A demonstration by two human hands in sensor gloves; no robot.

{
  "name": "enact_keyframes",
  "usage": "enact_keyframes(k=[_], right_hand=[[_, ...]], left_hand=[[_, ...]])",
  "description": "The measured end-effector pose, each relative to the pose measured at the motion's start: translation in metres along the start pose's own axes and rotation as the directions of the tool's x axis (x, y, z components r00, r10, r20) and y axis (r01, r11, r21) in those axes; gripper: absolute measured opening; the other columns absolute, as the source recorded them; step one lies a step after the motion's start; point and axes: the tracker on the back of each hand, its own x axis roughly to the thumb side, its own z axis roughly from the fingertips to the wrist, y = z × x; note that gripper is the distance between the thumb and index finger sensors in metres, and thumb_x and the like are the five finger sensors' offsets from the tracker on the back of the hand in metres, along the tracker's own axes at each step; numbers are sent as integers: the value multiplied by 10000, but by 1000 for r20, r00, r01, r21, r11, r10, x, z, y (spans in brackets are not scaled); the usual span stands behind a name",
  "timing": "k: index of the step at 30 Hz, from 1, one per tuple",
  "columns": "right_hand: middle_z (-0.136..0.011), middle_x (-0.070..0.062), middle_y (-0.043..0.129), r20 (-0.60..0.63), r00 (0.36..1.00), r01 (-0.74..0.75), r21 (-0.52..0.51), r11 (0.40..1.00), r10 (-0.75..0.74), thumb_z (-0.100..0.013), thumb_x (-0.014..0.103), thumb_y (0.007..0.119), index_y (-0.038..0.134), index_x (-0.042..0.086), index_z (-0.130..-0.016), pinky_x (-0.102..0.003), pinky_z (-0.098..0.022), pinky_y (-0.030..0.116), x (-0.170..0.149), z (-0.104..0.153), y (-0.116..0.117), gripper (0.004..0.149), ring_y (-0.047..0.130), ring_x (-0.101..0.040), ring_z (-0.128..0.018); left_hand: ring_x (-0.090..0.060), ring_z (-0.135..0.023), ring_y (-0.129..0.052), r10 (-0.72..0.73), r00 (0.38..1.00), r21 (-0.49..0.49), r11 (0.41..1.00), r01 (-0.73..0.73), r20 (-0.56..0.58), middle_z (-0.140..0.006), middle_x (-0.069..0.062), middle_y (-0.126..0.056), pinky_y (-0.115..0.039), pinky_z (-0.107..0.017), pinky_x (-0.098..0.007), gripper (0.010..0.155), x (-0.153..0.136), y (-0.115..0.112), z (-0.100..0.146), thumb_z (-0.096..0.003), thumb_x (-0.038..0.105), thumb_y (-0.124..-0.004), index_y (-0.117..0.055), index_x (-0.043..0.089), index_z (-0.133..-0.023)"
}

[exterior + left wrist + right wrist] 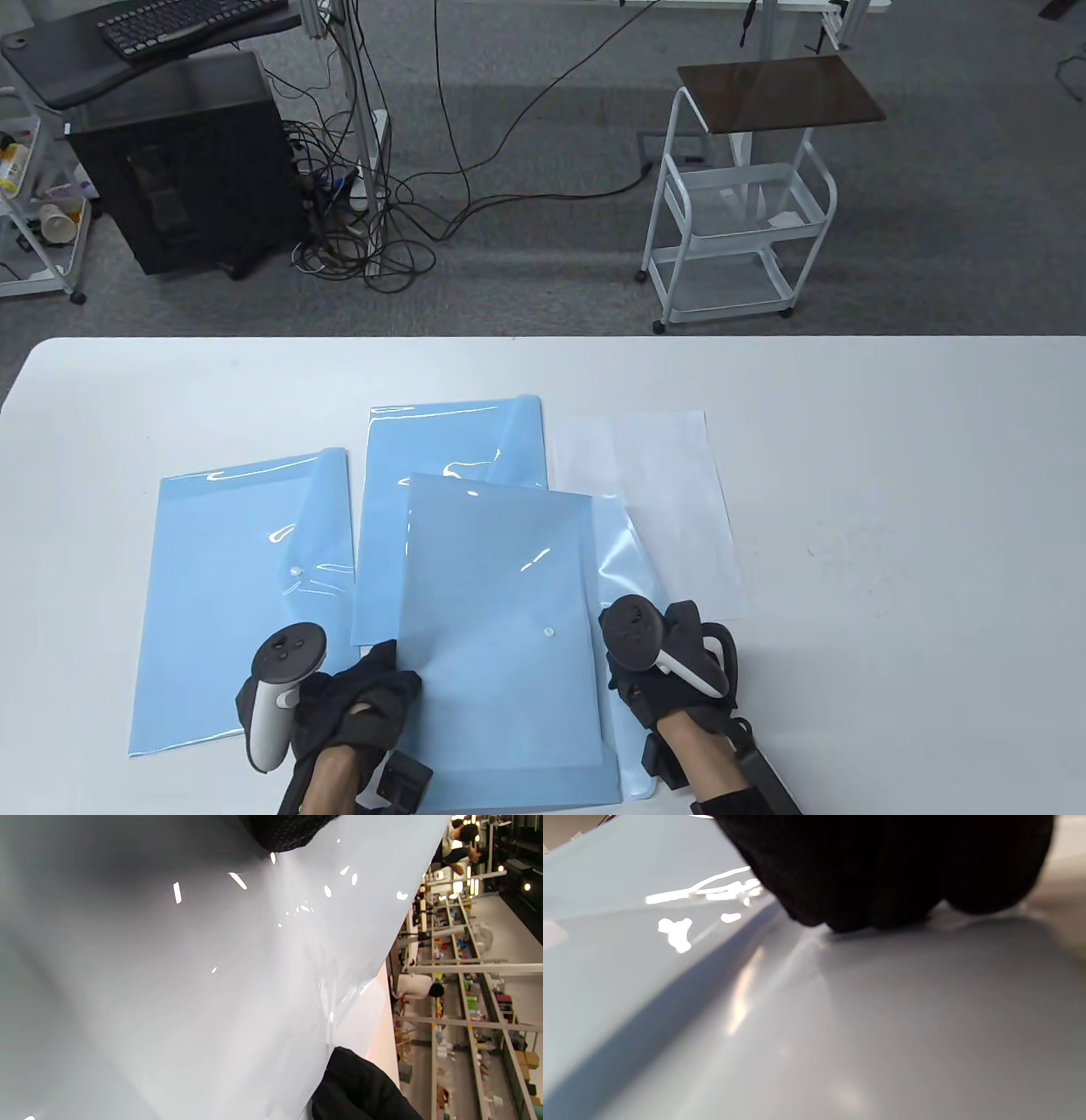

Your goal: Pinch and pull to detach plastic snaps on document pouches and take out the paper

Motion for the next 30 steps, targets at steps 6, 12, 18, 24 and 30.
enact_keyframes(k=[6, 12, 18, 24, 30], right_hand=[[-782, -120, 945, -2, 995, 98, 8, 995, -98, -499, 284, 873, 780, 116, -954, -490, -337, 883, -6, -1, -1, 494, 943, -337, -525], [-838, -166, 950, -18, 911, 412, 69, 909, -412, -523, 258, 828, 756, 87, -977, -494, -322, 895, -23, 1, -1, 490, 976, -343, -511], [-913, -254, 911, -29, 638, 764, 153, 627, -770, -563, 245, 755, 674, 37, -1031, -550, -368, 881, -38, 3, 4, 519, 986, -429, -601], [-960, -269, 866, -27, 524, 835, 216, 507, -852, -578, 289, 747, 564, 25, -1087, -538, -399, 888, -40, 5, 8, 602, 985, -429, -646], [-911, -242, 899, -45, 432, 895, 143, 423, -901, -520, 345, 846, 337, -168, -1057, -474, -342, 927, -37, 5, 7, 901, 1041, -342, -545]], left_hand=[[-284, -625, -1036, -6, 1000, -10, 1000, 6, -3, -922, -100, -858, -892, -455, -434, 504, -1, -1, -2, -559, 153, -674, -556, 66, -1042], [-301, -646, -1026, -27, 1000, -1, 1000, 27, -10, -932, -106, -849, -882, -469, -447, 505, -1, 0, -1, -564, 152, -673, -549, 68, -1046], [-324, -695, -1002, -41, 999, -7, 999, 41, -6, -958, -114, -824, -867, -496, -463, 508, -1, -2, -2, -572, 152, -663, -531, 77, -1057], [-334, -721, -986, -40, 999, 0, 999, 40, 4, -969, -107, -813, -856, -514, -471, 508, -2, 0, -1, -575, 158, -659, -527, 86, -1060], [-332, -741, -975, -27, 1000, -1, 1000, 27, 14, -976, -93, -808, -847, -530, -476, 507, -3, 1, -1, -579, 166, -658, -522, 97, -1063]])
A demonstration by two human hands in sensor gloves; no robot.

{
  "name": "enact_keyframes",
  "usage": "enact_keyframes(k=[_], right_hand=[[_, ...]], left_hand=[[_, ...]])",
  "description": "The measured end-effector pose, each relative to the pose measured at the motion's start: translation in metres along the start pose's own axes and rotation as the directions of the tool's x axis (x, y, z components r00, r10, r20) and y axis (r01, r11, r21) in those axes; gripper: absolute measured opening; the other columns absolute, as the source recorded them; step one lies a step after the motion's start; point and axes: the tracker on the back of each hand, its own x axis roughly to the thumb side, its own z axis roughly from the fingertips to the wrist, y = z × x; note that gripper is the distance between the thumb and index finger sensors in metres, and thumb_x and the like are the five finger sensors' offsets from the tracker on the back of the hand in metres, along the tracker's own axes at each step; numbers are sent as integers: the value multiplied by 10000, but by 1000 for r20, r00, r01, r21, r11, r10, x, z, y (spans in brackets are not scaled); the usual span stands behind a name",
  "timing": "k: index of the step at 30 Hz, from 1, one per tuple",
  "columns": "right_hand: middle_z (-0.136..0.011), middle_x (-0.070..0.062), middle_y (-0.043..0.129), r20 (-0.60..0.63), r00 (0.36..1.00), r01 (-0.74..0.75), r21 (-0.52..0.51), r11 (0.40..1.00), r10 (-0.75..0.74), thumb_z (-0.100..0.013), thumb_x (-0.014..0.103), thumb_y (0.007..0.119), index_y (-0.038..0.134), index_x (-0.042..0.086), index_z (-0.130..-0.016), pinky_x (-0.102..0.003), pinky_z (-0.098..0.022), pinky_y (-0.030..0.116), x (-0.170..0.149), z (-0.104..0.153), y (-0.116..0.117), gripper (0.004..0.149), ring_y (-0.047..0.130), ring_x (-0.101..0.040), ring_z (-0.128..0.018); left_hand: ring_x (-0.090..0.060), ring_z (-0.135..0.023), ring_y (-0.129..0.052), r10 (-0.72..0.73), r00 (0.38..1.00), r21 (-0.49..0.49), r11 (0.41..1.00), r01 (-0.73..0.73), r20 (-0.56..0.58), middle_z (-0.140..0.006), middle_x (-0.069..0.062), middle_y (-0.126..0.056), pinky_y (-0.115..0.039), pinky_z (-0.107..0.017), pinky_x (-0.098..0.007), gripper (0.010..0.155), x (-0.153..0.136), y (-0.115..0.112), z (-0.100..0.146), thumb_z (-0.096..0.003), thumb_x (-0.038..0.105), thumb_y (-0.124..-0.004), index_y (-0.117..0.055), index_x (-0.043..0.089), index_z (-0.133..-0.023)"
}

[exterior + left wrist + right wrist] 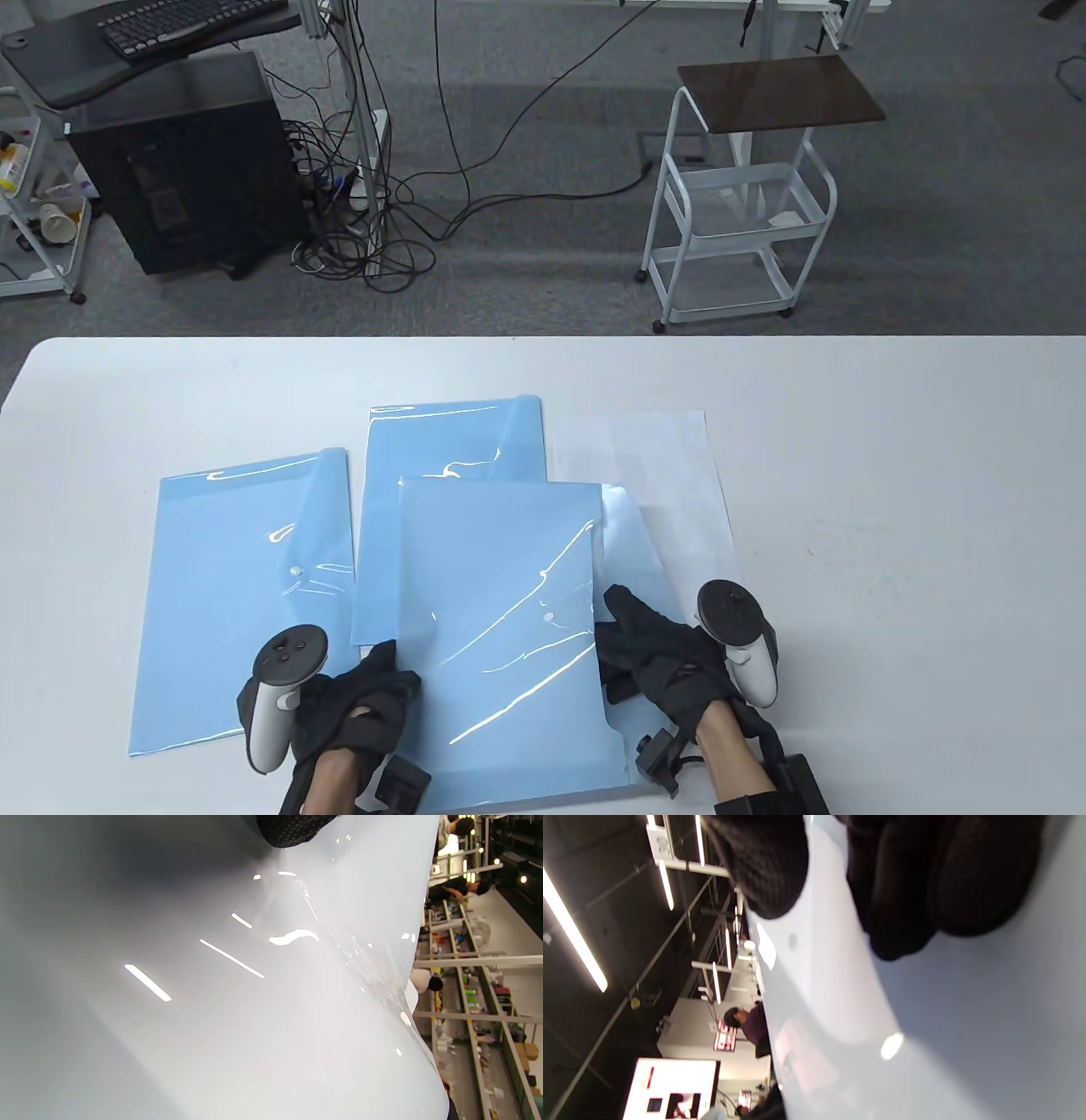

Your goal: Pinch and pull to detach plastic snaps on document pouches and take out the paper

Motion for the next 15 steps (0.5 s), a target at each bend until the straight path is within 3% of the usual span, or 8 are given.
enact_keyframes(k=[6, 10, 13, 15], right_hand=[[-780, -132, 1004, -36, 999, 10, 3, 1000, -10, -516, 342, 856, 623, -107, -1005, -441, -294, 945, -4, -1, -2, 704, 1080, -279, -461], [-729, -115, 1036, -58, 995, 83, 96, 992, -77, -520, 353, 860, 689, -83, -972, -440, -283, 947, -7, -2, -1, 651, 1091, -267, -438], [-726, -126, 1040, -70, 997, 48, 200, 979, -35, -526, 354, 857, 708, -67, -967, -451, -288, 943, -8, -3, 7, 628, 1091, -275, -445], [-695, -118, 1055, -65, 998, -6, 177, 984, 18, -527, 327, 855, 765, -21, -931, -450, -277, 945, -6, -3, 11, 540, 1095, -271, -427]], left_hand=[[-328, -742, -975, 18, 1000, -10, 1000, -18, 12, -974, -86, -811, -847, -534, -472, 505, 0, -1, 0, -581, 174, -664, -528, 104, -1062], [-321, -742, -978, 18, 1000, -10, 1000, -18, 19, -973, -77, -815, -851, -533, -466, 504, 0, -1, 0, -582, 182, -667, -530, 110, -1062], [-315, -746, -977, 63, 997, -47, 997, -61, 38, -974, -73, -814, -850, -538, -462, 501, 1, -5, 0, -587, 190, -668, -528, 113, -1062], [-316, -746, -977, 55, 998, -46, 997, -53, 42, -973, -71, -815, -850, -538, -463, 500, 2, -6, 1, -590, 195, -670, -529, 114, -1062]])
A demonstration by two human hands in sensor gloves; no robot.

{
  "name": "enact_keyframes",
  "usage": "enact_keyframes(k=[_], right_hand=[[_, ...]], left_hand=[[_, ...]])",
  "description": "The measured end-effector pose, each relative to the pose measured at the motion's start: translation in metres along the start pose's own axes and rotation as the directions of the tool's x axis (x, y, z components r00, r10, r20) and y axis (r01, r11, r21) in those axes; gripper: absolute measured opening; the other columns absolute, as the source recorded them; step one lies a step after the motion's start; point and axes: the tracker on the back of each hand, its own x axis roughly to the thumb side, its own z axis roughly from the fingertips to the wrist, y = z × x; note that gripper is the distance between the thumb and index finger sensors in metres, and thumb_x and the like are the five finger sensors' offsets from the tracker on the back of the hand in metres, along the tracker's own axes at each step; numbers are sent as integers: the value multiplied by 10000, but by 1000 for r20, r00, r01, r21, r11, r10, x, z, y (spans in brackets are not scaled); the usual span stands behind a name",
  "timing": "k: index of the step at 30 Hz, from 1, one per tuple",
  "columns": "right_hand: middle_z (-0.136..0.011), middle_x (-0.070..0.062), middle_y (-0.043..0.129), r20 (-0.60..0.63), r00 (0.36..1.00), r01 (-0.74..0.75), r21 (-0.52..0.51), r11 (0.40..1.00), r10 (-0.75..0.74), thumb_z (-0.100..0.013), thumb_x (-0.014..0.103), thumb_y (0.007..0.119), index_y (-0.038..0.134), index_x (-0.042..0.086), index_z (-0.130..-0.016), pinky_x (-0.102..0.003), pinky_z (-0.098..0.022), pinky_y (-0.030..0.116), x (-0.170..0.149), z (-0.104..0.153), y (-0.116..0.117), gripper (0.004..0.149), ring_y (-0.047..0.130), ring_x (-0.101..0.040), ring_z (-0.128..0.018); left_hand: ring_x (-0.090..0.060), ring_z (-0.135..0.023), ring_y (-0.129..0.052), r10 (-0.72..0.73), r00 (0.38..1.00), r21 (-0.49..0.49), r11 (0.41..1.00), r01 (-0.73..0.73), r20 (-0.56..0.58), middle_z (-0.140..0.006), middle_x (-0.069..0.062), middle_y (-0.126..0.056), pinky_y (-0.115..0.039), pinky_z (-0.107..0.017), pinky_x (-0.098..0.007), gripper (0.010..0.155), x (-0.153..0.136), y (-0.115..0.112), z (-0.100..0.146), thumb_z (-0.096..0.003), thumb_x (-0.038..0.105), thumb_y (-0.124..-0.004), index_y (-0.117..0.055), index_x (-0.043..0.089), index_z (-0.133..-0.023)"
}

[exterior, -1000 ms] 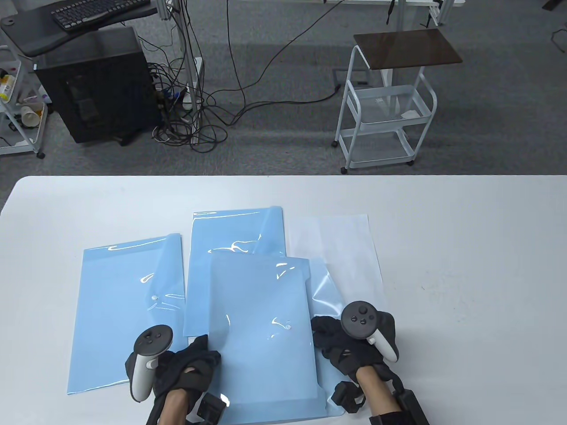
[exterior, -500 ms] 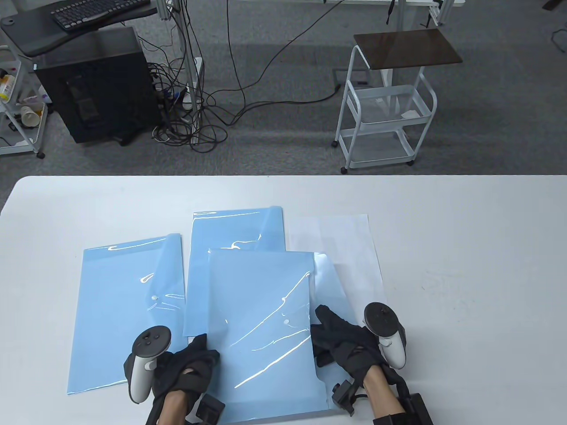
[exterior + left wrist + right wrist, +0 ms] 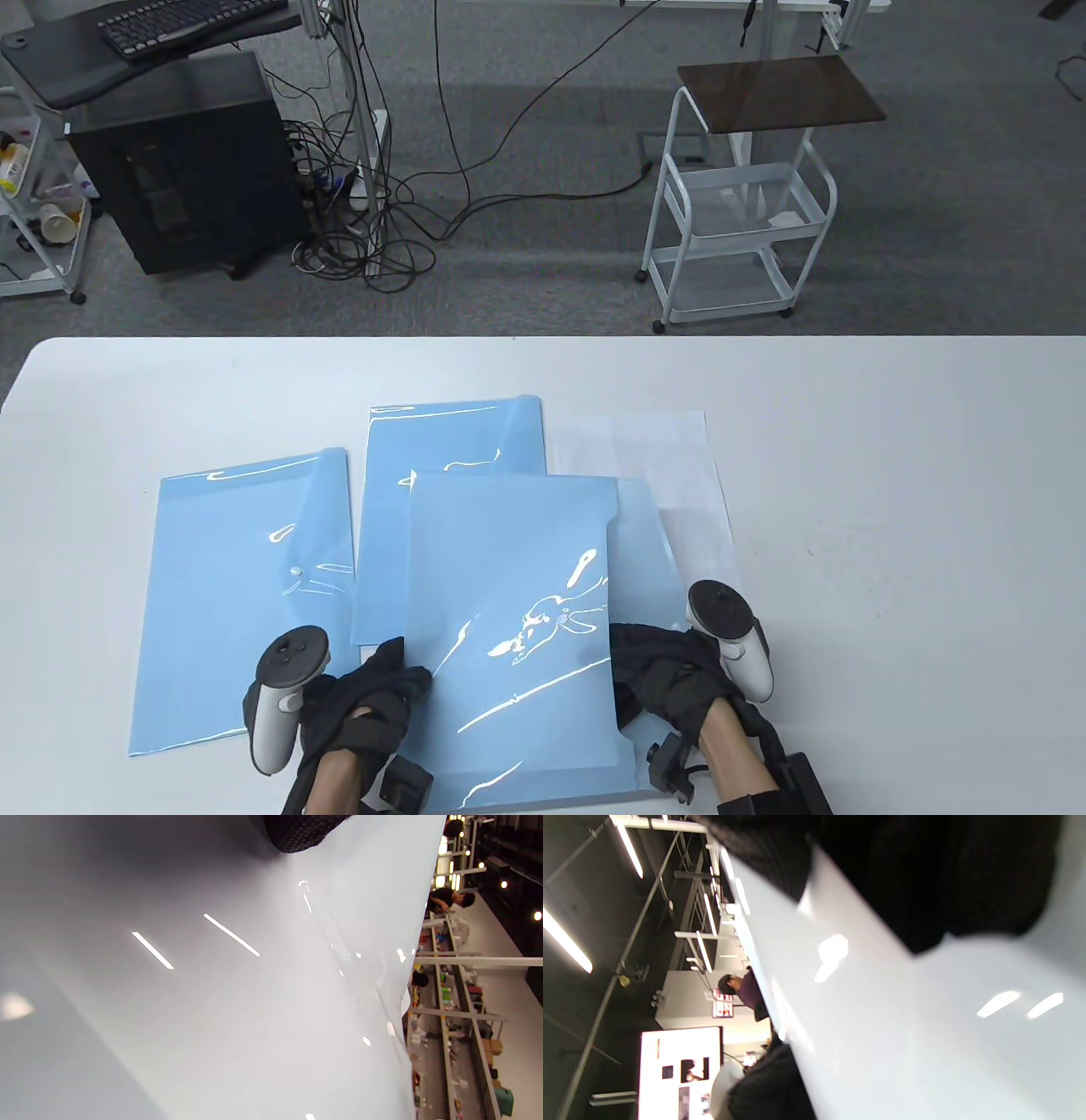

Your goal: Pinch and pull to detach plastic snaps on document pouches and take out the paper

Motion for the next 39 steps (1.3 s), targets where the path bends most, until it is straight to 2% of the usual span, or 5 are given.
enact_keyframes(k=[4, 12, 18, 26, 39], right_hand=[[-628, -105, 1077, -14, 999, -53, -103, 993, 52, -540, 277, 845, 828, 21, -861, -445, -241, 946, 5, 2, 3, 411, 1100, -254, -375], [-579, -129, 1076, -108, 978, -207, -321, 924, 181, -527, 237, 856, 839, -16, -835, -455, -200, 938, 17, 16, -1, 399, 1092, -270, -328], [-613, -149, 1064, -195, 962, -254, -378, 890, 192, -535, 215, 836, 820, -20, -862, -461, -207, 935, 22, 35, -32, 403, 1087, -296, -341], [-703, -202, 1024, -214, 949, -307, -468, 828, 231, -521, 149, 831, 779, -12, -915, -488, -245, 918, 31, 61, -69, 430, 1066, -334, -399], [-707, -202, 1007, -231, 941, -339, -619, 708, 248, -529, 130, 791, 767, -8, -931, -480, -245, 905, 68, 116, -136, 425, 1041, -316, -389]], left_hand=[[-314, -739, -983, -1, 1000, 14, 1000, 1, 2, -969, -74, -819, -855, -531, -460, 498, -1, 3, 2, -589, 197, -672, -535, 112, -1060], [-302, -719, -999, 28, 1000, 39, 999, -28, 11, -959, -68, -832, -870, -514, -445, 489, 0, 7, 4, -588, 200, -672, -548, 118, -1054], [-296, -693, -1007, 40, 999, 96, 995, -42, 15, -946, -77, -838, -875, -499, -437, 485, -2, 18, 7, -586, 193, -669, -553, 111, -1050], [-300, -665, -1012, 42, 999, 102, 994, -43, 18, -932, -92, -843, -877, -485, -436, 481, 0, 22, 8, -582, 184, -668, -561, 98, -1043], [-270, -574, -1047, 59, 998, 107, 993, -56, -24, -886, -105, -873, -907, -423, -403, 480, -2, 27, 11, -576, 182, -670, -574, 56, -1030]])
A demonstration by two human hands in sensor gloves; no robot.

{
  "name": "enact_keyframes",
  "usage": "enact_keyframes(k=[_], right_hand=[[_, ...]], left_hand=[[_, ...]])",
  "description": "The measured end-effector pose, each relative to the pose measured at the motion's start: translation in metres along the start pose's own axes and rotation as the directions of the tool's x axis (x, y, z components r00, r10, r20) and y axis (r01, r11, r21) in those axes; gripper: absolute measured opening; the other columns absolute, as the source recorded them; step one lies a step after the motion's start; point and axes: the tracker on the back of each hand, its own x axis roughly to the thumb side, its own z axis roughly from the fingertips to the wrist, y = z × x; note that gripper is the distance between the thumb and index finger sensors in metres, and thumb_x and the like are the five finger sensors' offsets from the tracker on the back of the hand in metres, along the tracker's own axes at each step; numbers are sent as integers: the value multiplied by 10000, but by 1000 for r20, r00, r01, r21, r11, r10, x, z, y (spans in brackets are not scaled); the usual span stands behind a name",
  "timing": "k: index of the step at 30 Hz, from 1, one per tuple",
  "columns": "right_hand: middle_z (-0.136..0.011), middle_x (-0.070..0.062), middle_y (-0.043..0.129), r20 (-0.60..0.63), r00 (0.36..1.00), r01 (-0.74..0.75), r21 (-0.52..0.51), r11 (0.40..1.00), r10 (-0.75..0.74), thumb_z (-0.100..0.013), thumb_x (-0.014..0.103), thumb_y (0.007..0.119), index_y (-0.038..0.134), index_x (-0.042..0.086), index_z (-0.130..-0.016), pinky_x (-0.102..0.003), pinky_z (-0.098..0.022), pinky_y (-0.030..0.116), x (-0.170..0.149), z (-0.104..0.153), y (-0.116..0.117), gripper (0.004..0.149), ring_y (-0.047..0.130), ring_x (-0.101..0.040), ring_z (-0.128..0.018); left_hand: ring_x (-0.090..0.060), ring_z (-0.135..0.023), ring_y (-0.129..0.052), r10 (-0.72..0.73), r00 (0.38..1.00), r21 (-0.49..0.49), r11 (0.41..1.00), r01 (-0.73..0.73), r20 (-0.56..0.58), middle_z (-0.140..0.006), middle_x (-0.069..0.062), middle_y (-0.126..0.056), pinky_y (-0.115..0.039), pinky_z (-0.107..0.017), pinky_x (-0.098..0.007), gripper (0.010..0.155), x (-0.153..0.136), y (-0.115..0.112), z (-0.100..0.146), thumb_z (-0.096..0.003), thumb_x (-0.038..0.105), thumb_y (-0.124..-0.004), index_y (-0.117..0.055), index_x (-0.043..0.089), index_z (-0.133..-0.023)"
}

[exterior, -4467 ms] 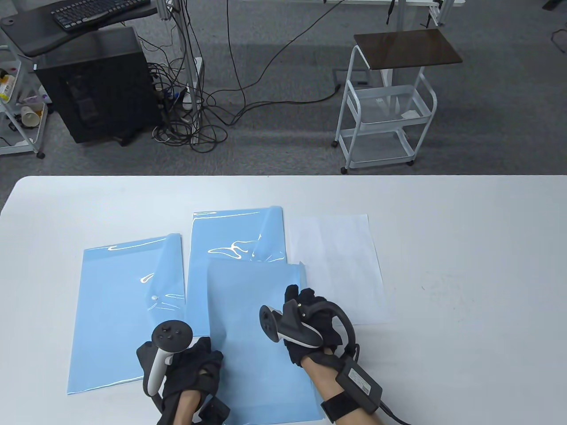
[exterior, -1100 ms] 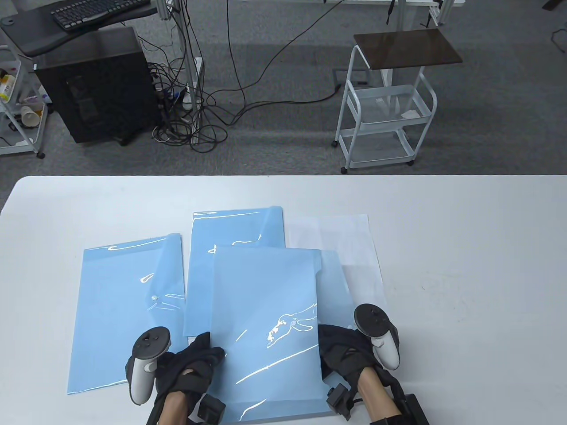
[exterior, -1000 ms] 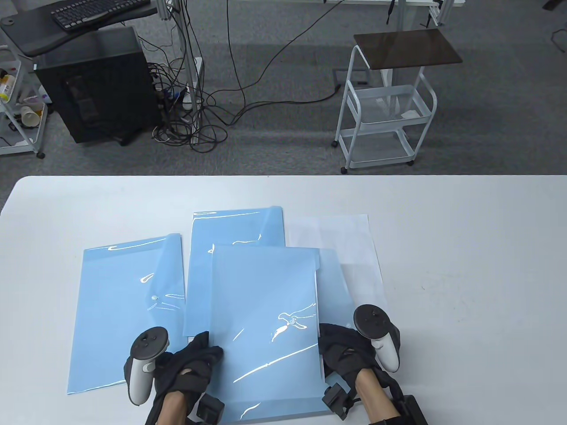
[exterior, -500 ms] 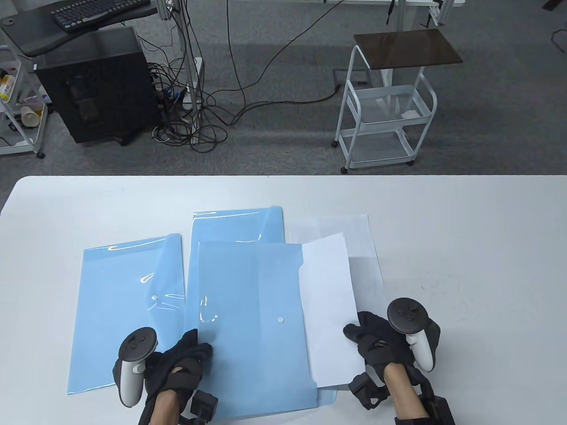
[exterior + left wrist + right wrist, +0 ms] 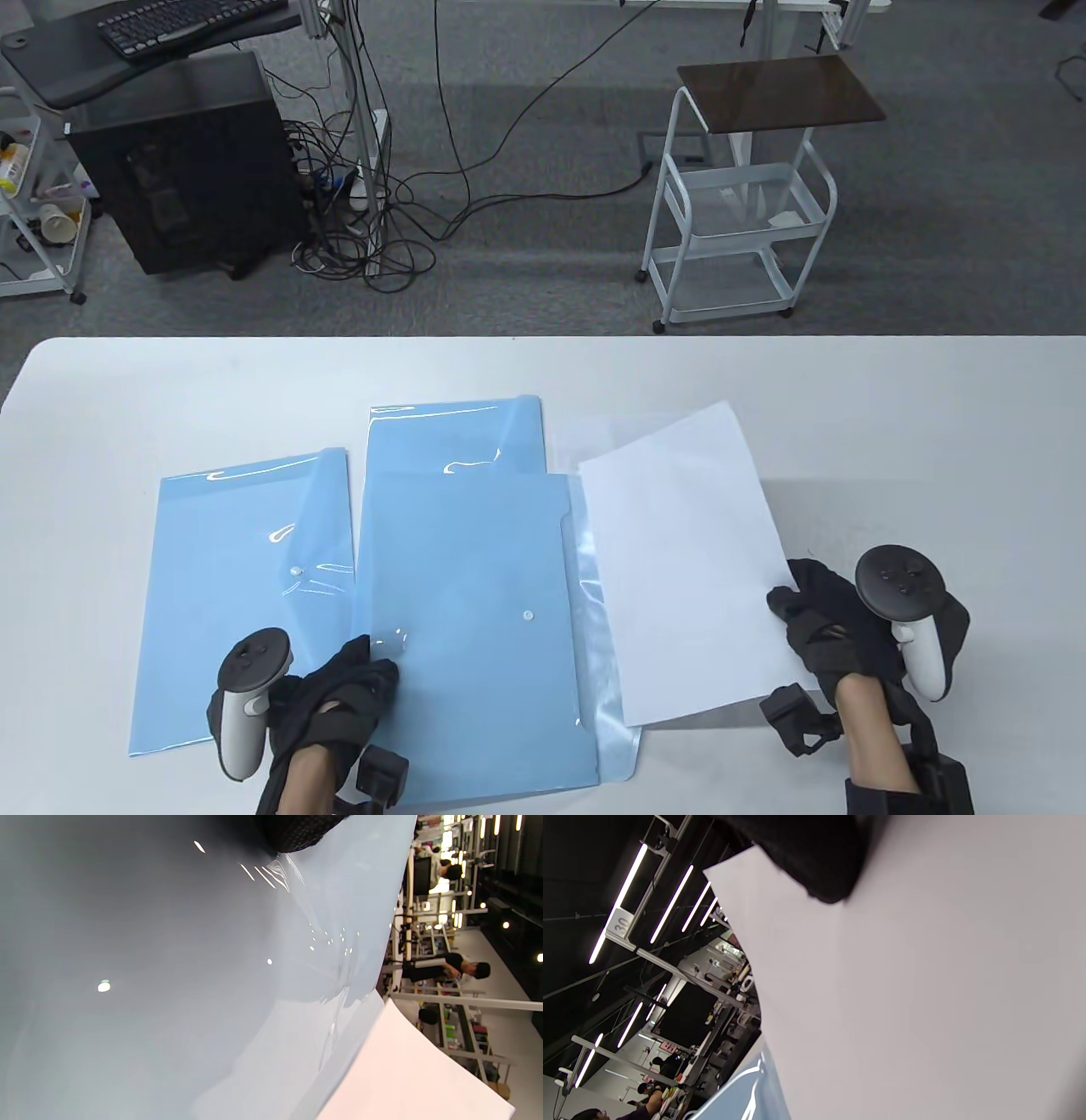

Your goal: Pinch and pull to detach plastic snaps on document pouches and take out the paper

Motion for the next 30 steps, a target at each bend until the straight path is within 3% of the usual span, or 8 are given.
enact_keyframes(k=[8, 13, 20, 30], right_hand=[[-721, -180, 994, -6, 1000, -14, -225, 974, 13, -539, 134, 750, 759, 30, -942, -480, -260, 897, -8, -9, -40, 417, 1027, -301, -402], [-724, -171, 991, -33, 999, -36, -236, 971, 29, -540, 140, 739, 756, 41, -946, -481, -269, 894, -20, -24, -44, 418, 1024, -297, -409], [-711, -162, 1001, -8, 1000, -2, -160, 987, 1, -540, 154, 753, 767, 49, -943, -484, -267, 894, -33, -49, -16, 417, 1028, -296, -403], [-680, -142, 1013, 10, 1000, 9, -77, 997, -8, -548, 186, 769, 778, 54, -933, -479, -255, 897, -20, -75, 30, 407, 1031, -285, -385]], left_hand=[[-248, -531, -1059, 3, 1000, -9, 1000, -3, -21, -867, -109, -883, -921, -390, -383, 485, -1, 0, 0, -576, 182, -667, -573, 48, -1032], [-238, -516, -1064, 18, 999, -20, 1000, -19, -34, -859, -104, -889, -924, -382, -375, 486, -2, 0, -1, -576, 186, -665, -574, 51, -1034], [-238, -515, -1065, 31, 999, -28, 999, -32, -43, -858, -104, -889, -924, -381, -375, 487, -2, 0, -1, -577, 188, -665, -573, 48, -1035], [-239, -514, -1065, 36, 998, -55, 998, -38, -45, -856, -105, -890, -924, -380, -376, 489, -2, -2, -2, -580, 192, -664, -571, 40, -1034]])
